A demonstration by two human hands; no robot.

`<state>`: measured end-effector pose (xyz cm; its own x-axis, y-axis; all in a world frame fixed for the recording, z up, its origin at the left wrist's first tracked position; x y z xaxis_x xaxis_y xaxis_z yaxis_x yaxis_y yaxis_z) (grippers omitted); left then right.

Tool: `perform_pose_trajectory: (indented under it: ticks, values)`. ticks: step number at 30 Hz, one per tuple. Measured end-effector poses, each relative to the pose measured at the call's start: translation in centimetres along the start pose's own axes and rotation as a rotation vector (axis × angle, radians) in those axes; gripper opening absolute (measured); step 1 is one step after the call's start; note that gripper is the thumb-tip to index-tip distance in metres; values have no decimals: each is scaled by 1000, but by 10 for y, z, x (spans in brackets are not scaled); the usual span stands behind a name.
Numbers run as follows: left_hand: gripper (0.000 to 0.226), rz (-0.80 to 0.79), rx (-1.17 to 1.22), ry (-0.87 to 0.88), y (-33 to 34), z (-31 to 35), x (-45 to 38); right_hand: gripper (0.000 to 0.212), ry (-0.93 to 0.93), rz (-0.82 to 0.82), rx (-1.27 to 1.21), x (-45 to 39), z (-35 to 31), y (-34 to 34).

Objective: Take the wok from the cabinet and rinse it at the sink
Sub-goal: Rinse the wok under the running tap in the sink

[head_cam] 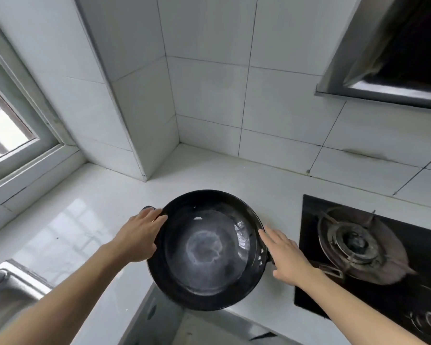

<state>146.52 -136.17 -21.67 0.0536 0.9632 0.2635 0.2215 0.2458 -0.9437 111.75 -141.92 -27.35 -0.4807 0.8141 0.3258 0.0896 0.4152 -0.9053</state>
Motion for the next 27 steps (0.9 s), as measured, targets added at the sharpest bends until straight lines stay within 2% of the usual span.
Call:
perform_pose_trajectory:
  ticks: [7,11,16,27]
  values:
    - [90,-130,-205,137,19,-19,-24,100,55,-13,-24,-14,-5,20]
    - [94,-81,-266,165,28,-25,-34,95,87,28,-50,-15,-7,25]
    - [88,-1,-201,192,40,-33,-48,86,103,100,-91,-15,-4,26]
    - [90,51,-214,208,50,-44,-62,75,83,214,-132,-12,-2,24]
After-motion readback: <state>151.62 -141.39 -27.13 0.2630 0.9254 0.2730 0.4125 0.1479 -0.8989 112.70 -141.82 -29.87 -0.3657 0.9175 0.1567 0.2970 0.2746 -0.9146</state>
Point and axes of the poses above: each hand's wrist, its own x-axis away from the middle knuckle, its own y-axis out of the palm, z = x × y, the point moved 5 cm from there along -x, towards the middle knuckle, and after that the axes turned 9 degrees about -x, right-handed, at the moved point
